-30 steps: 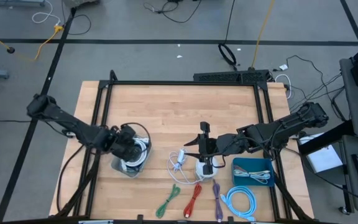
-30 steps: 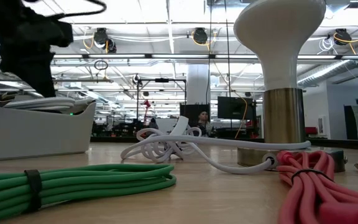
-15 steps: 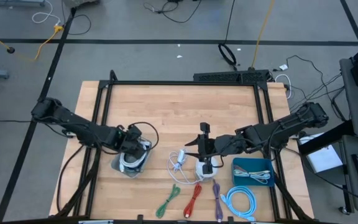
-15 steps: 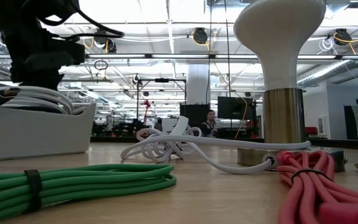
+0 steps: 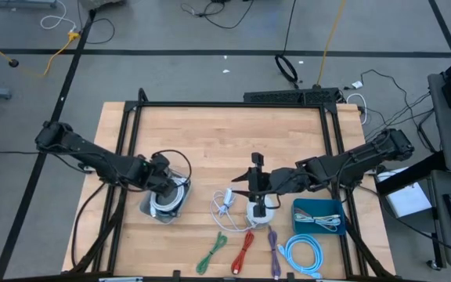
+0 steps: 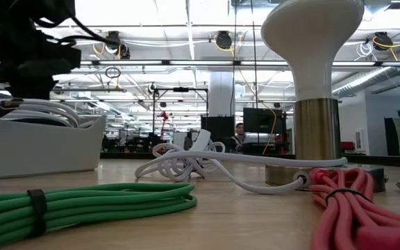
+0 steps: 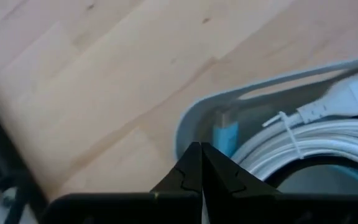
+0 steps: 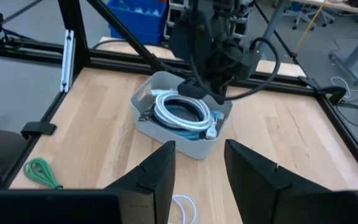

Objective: Pick & Place USB Port
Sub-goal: Adjust the left gray bin from the table

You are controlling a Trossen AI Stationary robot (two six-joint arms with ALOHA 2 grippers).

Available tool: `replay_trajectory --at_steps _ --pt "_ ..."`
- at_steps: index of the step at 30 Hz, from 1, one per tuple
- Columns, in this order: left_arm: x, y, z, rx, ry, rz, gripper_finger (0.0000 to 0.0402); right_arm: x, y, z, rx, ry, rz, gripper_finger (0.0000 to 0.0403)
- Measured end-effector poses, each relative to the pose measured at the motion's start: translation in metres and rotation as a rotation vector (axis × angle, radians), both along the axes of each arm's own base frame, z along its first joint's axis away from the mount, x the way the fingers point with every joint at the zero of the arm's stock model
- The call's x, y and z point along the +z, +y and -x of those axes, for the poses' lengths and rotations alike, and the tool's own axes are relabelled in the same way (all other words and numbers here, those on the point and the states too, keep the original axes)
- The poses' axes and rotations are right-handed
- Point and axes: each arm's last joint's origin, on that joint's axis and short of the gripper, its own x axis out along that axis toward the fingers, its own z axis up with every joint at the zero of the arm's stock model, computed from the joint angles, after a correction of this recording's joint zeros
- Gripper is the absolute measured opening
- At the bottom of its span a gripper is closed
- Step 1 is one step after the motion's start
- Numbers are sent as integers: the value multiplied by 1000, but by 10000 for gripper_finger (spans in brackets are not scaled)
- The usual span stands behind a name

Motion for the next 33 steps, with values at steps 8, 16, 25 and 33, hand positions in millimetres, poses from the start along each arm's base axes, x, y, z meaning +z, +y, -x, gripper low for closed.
replay_trajectory --at_steps 8,16,25,33 --pt "0 -6 11 33 64 -3 0 1 0 -1 3 -15 -1 130" --pt "-8 -16 27 36 191 79 0 1 0 -1 3 -13 0 130" --pt "-9 -31 23 4 121 179 0 1 0 -1 4 -15 -1 130" --pt "-9 -54 26 -39 60 283 0 2 0 -1 5 -20 2 130"
